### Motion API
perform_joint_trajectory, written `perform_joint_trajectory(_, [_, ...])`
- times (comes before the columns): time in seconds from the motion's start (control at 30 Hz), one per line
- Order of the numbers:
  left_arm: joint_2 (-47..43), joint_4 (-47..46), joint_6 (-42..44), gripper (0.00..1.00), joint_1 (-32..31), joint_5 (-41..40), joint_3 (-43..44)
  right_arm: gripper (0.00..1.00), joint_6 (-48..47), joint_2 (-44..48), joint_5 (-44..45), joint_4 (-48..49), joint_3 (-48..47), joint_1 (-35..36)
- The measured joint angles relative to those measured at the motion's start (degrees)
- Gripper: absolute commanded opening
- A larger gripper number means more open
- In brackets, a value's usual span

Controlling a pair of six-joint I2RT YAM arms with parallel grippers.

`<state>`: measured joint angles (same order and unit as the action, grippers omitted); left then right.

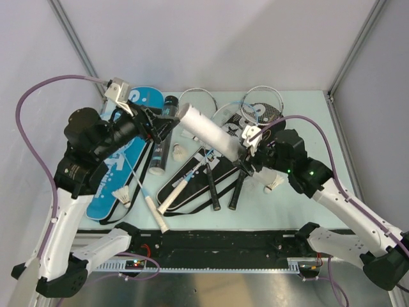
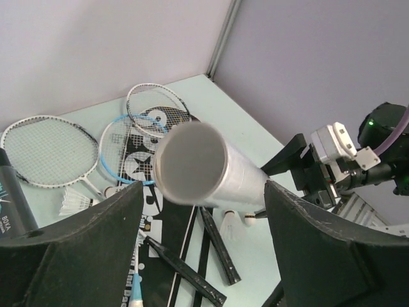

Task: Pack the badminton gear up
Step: Open the lid of the shuttle tube.

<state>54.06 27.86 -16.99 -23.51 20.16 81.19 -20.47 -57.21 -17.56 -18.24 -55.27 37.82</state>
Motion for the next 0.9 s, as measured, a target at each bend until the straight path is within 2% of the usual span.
perform_joint_trajectory(0.07, [-0.24, 0.68, 0.09, 0.77, 0.0, 1.05, 0.96, 0.55, -2.93, 0.83, -1.03, -1.95, 0.0, 0.0])
perform_joint_trajectory(0.23, [-0.28, 1.7, -0.94, 0.65, 0.0, 5.9, 1.92, 0.51, -8.37, 2.14, -3.17, -6.84, -0.04, 0.0])
perform_joint_trajectory(0.43, [0.42, 2.19, -3.72, 0.63, 0.0, 12.11, 0.04, 0.51, -10.78, 2.25, -6.36, -8.98, -0.04, 0.0])
perform_joint_trajectory(0.57, [0.59, 2.6, -6.62, 0.44, 0.0, 14.32, -3.63, 0.51, -11.78, 2.25, -7.34, -10.4, -0.04, 0.07])
perform_joint_trajectory(0.7, [1.99, 2.47, -9.46, 0.08, 0.33, 15.04, -6.05, 0.51, -12.72, 2.25, -6.6, -12.74, 0.02, -0.04])
perform_joint_trajectory(0.77, [2.6, 2.34, -10.88, 0.02, 0.39, 15.15, -6.84, 0.51, -13.07, 2.19, -5.31, -14.36, 0.07, -0.15])
perform_joint_trajectory(0.9, [2.56, 2.78, -12.83, 0.0, 0.44, 14.53, -7.8, 0.52, -15.04, 1.92, -4.07, -15.02, 0.09, -0.61])
